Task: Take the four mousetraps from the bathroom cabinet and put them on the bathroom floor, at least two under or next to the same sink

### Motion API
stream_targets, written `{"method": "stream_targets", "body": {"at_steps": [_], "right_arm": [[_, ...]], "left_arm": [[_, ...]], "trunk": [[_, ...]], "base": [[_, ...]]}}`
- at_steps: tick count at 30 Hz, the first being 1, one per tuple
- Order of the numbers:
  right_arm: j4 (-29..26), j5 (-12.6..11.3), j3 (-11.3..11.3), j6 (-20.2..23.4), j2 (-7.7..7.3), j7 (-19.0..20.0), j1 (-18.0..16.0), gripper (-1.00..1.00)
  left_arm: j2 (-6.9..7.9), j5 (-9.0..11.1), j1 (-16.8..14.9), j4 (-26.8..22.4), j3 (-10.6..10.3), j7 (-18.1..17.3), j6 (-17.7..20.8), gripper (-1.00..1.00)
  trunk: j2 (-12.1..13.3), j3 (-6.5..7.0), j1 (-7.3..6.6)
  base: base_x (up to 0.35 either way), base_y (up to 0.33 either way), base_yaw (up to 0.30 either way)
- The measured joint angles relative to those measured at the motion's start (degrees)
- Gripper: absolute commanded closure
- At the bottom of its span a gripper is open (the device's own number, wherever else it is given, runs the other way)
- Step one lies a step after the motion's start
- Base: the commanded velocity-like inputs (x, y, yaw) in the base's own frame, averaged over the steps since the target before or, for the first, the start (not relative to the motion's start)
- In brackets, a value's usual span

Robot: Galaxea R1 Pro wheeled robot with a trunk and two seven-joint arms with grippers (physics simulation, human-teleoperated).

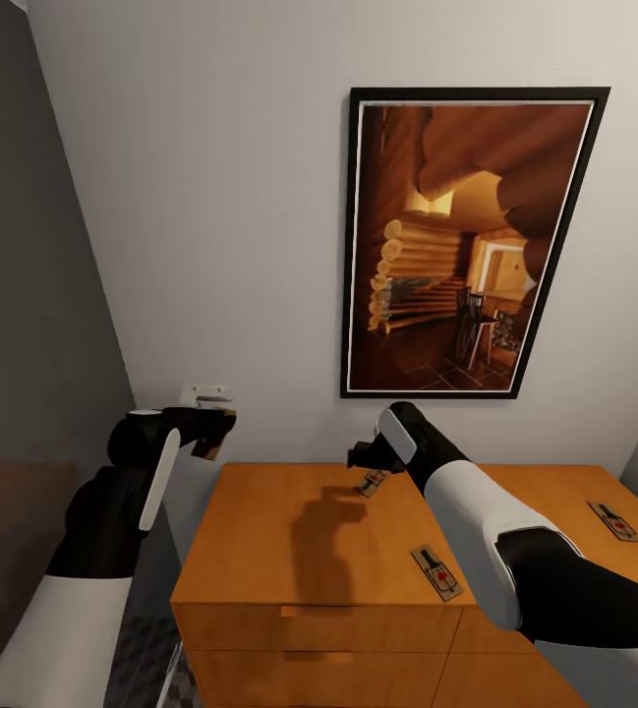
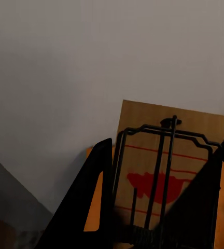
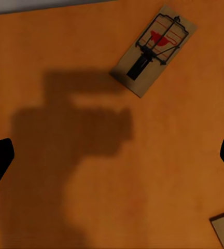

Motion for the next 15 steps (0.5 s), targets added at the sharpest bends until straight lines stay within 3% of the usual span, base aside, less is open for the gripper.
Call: {"method": "stream_targets", "body": {"at_steps": [8,15], "right_arm": [[0.0,0.0,-0.7,0.0,0.00,-1.7,0.0,-1.00],[0.0,0.1,-3.1,0.0,0.00,-2.4,0.0,-1.00]], "left_arm": [[0.00,0.1,0.1,-0.2,0.0,0.0,0.0,1.00],[0.00,0.1,0.1,-0.5,0.0,0.0,0.0,1.00]], "trunk": [[0.0,0.00,0.00],[0.0,0.00,0.00]], "base": [[0.000,0.000,0.000],[0.000,0.000,0.000]]}}
